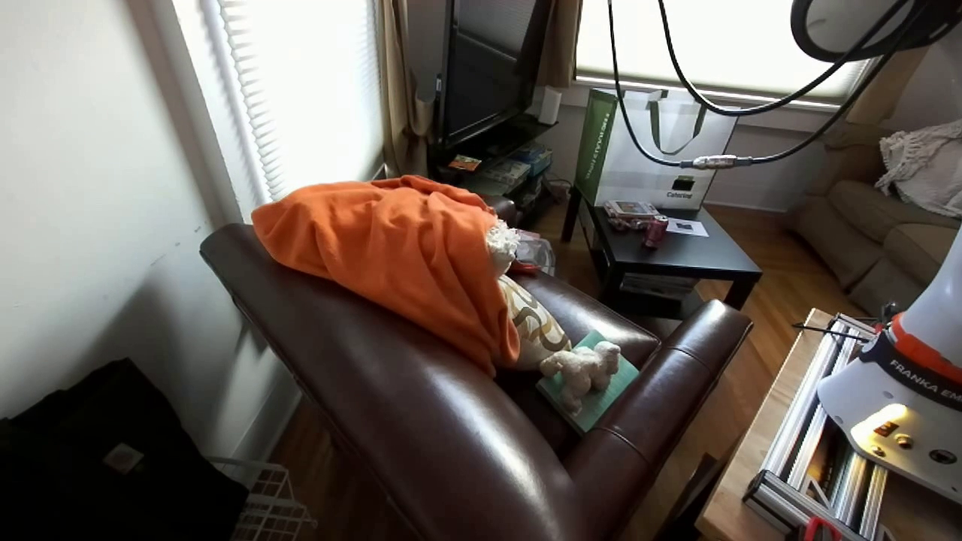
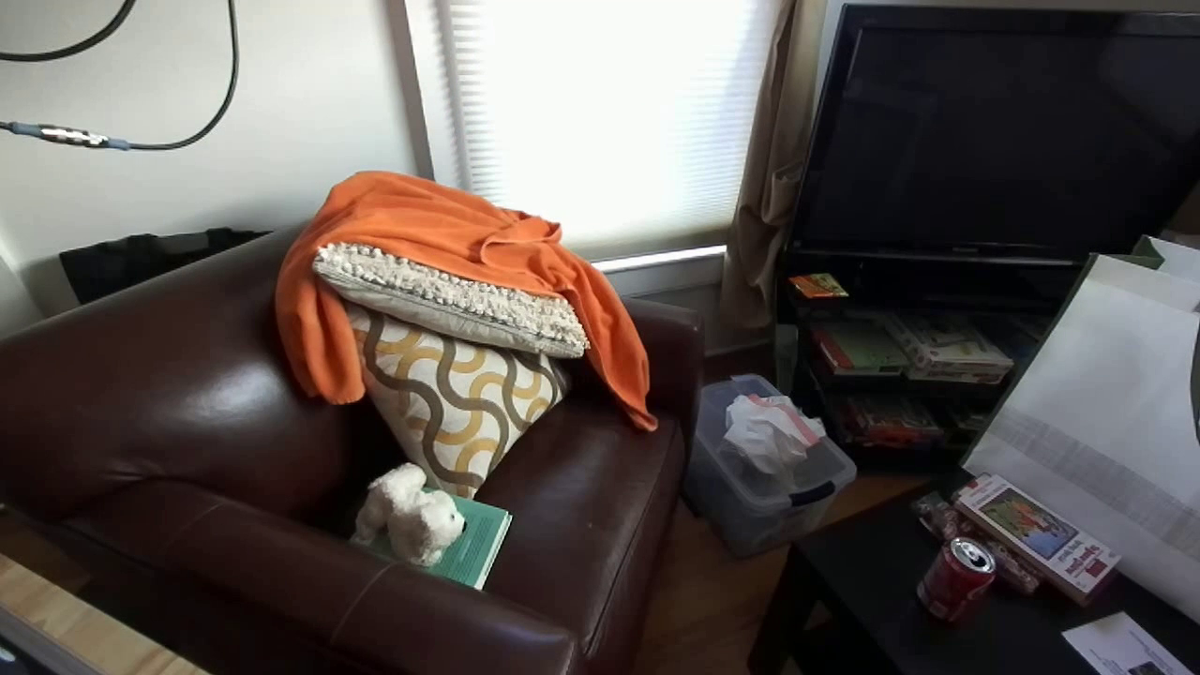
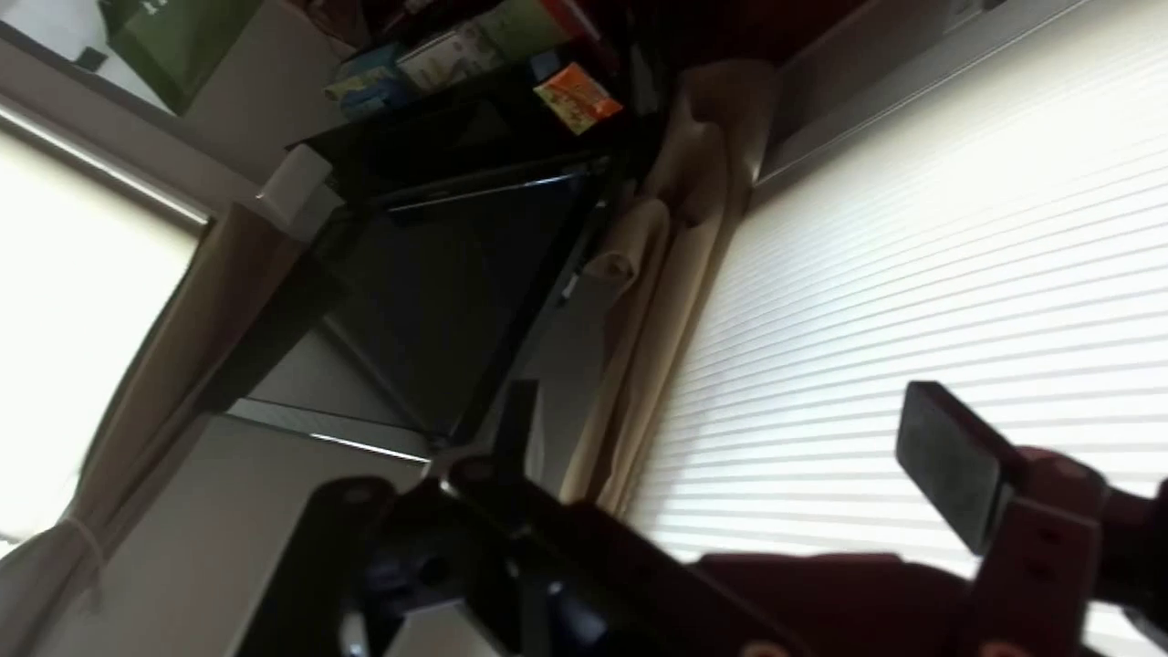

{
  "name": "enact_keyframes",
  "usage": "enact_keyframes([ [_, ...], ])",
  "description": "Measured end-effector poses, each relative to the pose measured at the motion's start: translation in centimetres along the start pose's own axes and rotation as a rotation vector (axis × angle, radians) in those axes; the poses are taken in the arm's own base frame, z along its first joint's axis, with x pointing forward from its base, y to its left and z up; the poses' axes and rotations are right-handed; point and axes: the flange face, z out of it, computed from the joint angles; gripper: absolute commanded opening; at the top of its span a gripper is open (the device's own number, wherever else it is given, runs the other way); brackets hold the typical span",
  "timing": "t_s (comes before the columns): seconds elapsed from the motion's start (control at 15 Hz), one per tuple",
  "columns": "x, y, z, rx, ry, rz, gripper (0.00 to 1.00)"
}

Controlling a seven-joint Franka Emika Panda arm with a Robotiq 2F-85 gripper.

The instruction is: Put the towel over the blue pillow

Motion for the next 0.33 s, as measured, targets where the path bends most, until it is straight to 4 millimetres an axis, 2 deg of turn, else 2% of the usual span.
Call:
enact_keyframes([
  [0.13,0.5,1.0,-0.7,0.093,-0.025,-0.007,1.0],
  [0.33,1.3,4.1,-1.0,0.228,-0.062,0.001,1.0],
])
